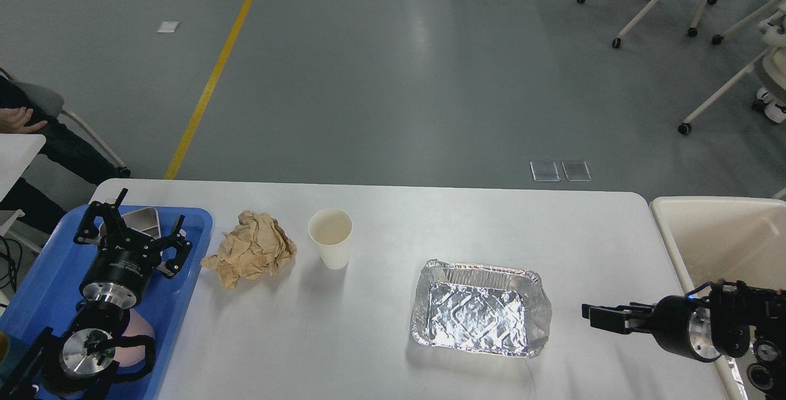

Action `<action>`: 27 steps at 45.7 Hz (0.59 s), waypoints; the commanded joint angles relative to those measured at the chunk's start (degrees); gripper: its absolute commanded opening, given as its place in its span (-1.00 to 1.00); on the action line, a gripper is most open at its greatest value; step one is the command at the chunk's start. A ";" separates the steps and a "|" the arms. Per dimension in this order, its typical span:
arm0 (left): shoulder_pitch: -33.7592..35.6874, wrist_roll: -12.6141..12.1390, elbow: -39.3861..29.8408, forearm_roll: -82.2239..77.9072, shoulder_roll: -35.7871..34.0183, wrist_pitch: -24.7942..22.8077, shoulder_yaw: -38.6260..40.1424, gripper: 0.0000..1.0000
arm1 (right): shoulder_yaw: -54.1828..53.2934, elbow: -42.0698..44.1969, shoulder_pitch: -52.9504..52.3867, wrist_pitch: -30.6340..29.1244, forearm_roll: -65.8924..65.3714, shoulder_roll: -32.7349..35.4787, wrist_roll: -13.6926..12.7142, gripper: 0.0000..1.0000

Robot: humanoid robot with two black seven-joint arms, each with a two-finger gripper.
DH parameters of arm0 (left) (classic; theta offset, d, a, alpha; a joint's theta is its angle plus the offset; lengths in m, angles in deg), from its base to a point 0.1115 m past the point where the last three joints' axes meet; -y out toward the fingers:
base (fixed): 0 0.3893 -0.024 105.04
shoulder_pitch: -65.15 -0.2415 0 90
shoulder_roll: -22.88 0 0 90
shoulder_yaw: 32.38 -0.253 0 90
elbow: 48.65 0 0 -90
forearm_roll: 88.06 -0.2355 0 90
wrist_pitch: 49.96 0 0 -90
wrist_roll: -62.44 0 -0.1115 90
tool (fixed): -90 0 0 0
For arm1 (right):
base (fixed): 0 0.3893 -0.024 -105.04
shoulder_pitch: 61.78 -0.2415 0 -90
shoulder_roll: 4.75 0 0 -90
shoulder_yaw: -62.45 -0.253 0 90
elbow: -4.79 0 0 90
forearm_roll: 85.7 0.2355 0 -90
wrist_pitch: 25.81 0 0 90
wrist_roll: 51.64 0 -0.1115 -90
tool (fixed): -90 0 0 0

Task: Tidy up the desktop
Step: 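Move the right gripper down toward the foil tray edge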

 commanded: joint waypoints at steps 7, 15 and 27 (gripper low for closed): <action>-0.53 -0.34 0.01 0.05 -0.17 0.05 -0.20 0.94 | 1.25 4.43 -1.93 -2.24 4.73 -6.33 -2.43 1.00; -0.62 -0.43 0.01 0.05 -0.08 -0.03 -0.20 0.94 | 1.68 4.60 -1.84 -2.32 6.85 -8.97 -4.63 1.00; -0.44 -0.52 0.01 0.05 0.10 -0.03 -0.29 0.94 | 2.83 4.60 -2.11 -2.32 9.57 -11.17 -6.83 1.00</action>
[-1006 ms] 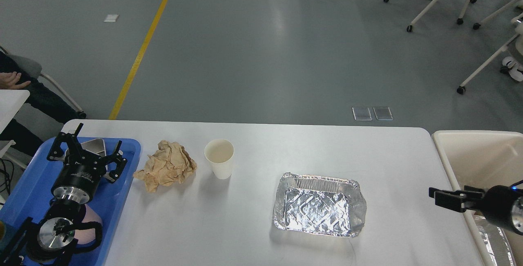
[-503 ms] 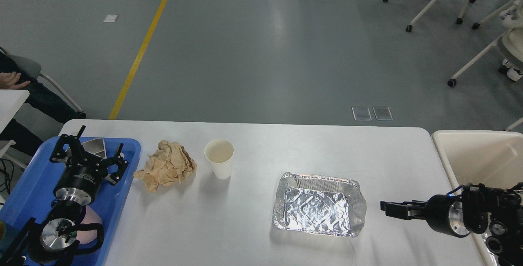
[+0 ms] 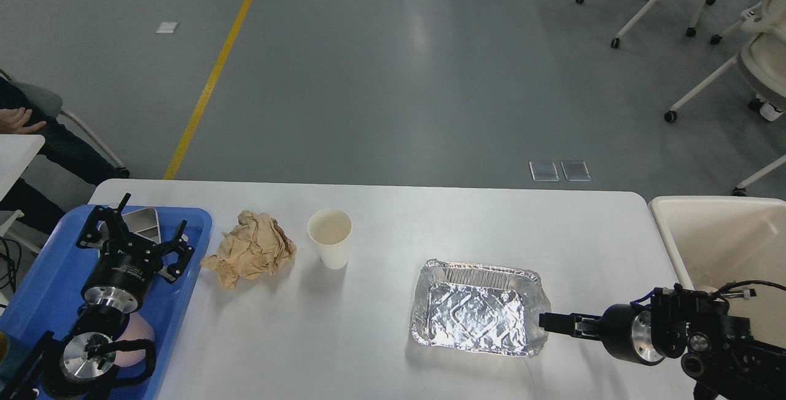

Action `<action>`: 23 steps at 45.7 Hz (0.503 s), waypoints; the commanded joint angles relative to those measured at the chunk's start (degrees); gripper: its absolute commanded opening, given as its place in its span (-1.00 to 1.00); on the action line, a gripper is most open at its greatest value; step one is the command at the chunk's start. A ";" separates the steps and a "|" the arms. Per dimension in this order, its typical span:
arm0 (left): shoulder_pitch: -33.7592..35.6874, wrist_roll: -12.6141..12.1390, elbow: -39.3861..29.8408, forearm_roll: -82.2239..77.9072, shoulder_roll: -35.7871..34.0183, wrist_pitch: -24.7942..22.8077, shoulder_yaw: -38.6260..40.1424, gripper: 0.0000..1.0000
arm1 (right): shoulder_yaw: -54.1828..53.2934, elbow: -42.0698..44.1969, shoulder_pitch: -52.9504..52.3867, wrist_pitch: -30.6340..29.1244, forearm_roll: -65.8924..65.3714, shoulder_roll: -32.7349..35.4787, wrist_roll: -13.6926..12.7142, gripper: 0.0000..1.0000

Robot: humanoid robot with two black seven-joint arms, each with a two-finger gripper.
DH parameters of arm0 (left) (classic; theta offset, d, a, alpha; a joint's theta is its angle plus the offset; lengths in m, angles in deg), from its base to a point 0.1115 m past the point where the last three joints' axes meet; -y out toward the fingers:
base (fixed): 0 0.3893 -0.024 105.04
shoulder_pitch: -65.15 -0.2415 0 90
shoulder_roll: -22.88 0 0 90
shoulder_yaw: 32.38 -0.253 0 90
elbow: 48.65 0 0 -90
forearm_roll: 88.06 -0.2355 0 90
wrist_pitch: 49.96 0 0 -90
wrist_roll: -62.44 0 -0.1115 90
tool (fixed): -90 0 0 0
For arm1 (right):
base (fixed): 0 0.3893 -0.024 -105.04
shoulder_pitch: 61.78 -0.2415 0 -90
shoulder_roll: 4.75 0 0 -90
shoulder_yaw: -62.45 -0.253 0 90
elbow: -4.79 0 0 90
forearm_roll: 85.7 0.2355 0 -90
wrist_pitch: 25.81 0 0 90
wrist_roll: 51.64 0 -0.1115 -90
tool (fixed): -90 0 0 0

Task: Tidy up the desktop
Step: 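Move the right gripper down toward the foil tray edge, then grasp the foil tray edge with the right gripper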

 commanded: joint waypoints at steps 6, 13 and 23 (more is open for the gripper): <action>0.32 0.09 -0.02 0.00 -0.14 0.00 -1.89 0.94 | 0.23 0.00 -0.11 0.00 2.08 -0.98 -1.22 1.00; 0.32 0.09 -0.02 0.00 -0.23 0.00 -2.33 0.94 | 0.23 0.70 -0.02 0.00 2.26 -2.65 -1.74 0.95; 0.32 0.09 -0.02 0.00 -0.32 0.00 -2.42 0.94 | 0.32 2.81 -0.55 0.00 2.26 -4.84 -1.75 0.67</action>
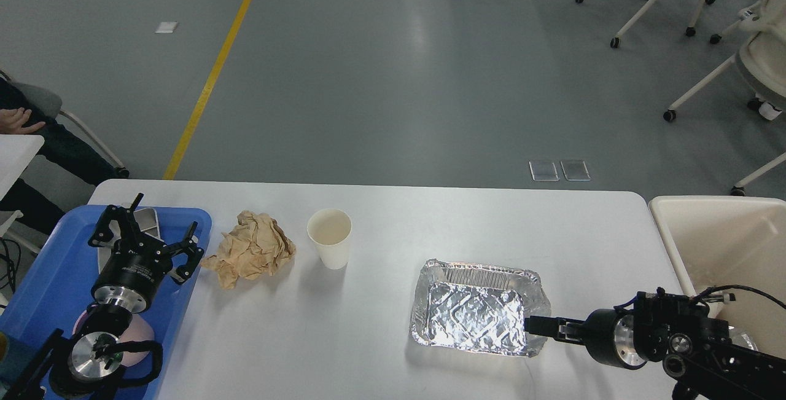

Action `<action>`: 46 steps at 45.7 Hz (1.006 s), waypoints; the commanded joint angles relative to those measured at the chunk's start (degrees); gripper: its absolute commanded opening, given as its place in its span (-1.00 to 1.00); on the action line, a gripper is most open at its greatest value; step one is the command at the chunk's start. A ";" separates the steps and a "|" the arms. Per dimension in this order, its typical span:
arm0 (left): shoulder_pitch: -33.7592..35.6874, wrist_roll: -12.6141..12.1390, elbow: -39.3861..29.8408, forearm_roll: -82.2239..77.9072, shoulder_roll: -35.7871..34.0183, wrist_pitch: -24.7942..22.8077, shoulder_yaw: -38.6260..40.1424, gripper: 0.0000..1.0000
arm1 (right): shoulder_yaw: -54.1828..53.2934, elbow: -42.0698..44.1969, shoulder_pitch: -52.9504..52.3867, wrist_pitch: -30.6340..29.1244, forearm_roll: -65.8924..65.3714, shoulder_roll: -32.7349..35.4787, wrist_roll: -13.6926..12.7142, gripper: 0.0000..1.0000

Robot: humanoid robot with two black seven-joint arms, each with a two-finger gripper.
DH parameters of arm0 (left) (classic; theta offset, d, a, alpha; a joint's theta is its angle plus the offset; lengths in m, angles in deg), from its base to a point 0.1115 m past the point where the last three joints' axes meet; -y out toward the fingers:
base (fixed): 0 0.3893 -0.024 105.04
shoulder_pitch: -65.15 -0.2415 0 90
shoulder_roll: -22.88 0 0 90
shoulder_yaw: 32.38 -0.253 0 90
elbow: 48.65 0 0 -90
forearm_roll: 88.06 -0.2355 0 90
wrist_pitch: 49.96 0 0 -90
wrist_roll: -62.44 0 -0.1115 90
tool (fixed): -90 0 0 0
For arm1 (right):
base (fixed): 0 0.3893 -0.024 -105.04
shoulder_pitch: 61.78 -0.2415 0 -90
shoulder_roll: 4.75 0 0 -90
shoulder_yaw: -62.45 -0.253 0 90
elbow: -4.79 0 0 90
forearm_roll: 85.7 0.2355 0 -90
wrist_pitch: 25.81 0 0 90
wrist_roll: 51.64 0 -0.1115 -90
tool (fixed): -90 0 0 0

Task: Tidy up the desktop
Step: 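Grasp the foil tray edge with the right gripper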

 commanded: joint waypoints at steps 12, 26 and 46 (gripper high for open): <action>0.00 0.00 0.00 0.00 -0.07 0.00 -0.01 0.94 | 3.66 1.86 -2.33 0.00 0.00 -1.89 -0.01 0.31; -0.09 0.00 0.00 0.00 -0.16 0.00 -0.01 0.94 | 4.28 1.77 -3.39 -0.17 0.00 -2.69 -0.01 -0.91; -0.09 0.00 0.00 0.00 -0.25 0.00 0.08 0.94 | 7.09 1.07 -5.84 -2.19 0.26 -1.46 0.17 -1.00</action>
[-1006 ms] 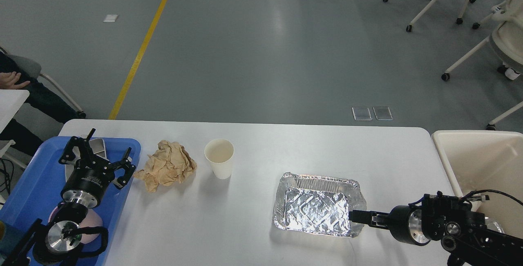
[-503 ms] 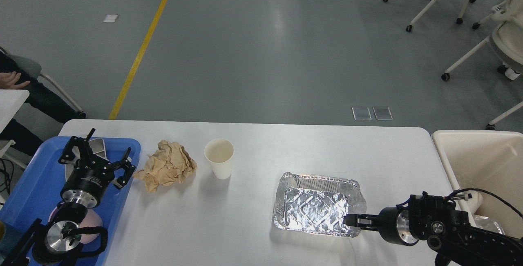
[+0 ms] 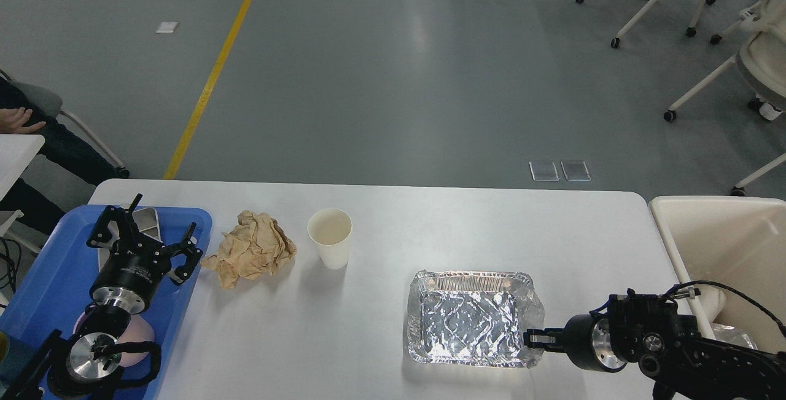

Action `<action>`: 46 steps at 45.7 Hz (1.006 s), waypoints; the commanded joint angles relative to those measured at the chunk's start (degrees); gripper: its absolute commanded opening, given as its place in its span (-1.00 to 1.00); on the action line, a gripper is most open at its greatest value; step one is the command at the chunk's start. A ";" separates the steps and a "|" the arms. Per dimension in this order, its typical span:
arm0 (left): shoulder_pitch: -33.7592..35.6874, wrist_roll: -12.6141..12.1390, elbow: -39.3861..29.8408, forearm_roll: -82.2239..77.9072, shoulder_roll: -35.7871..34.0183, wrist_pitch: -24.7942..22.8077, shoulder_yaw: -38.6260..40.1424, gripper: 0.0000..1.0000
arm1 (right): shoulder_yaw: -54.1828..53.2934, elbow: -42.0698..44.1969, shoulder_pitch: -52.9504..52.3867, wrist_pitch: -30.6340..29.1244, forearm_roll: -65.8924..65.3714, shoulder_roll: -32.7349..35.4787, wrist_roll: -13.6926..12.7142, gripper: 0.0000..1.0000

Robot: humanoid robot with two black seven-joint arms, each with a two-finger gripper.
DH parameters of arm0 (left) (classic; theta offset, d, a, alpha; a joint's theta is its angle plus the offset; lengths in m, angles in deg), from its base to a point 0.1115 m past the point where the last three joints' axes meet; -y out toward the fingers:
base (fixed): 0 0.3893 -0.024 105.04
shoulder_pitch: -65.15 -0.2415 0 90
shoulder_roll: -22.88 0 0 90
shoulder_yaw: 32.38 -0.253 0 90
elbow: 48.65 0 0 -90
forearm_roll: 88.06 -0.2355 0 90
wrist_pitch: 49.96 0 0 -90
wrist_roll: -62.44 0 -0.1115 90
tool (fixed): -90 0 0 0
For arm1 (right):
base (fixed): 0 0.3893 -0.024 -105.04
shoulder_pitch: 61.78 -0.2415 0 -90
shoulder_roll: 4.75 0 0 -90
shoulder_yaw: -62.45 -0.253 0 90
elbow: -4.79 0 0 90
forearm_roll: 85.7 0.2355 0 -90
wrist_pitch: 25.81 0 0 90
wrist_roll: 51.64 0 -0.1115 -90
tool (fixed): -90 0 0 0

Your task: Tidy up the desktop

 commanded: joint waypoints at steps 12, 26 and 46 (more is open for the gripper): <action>0.51 0.00 0.08 -0.18 -0.26 0.18 -0.03 0.94 | -0.58 -4.96 -11.89 -8.48 13.99 12.46 -0.18 -1.00; 0.69 0.26 0.00 -0.44 -0.26 2.81 -0.03 0.94 | 0.39 -6.99 -25.60 -19.12 22.18 23.28 -0.45 -1.00; 2.01 0.26 0.09 -0.44 -0.70 4.75 -1.97 0.94 | 7.50 5.31 -35.18 -19.83 22.35 6.51 -0.53 -1.00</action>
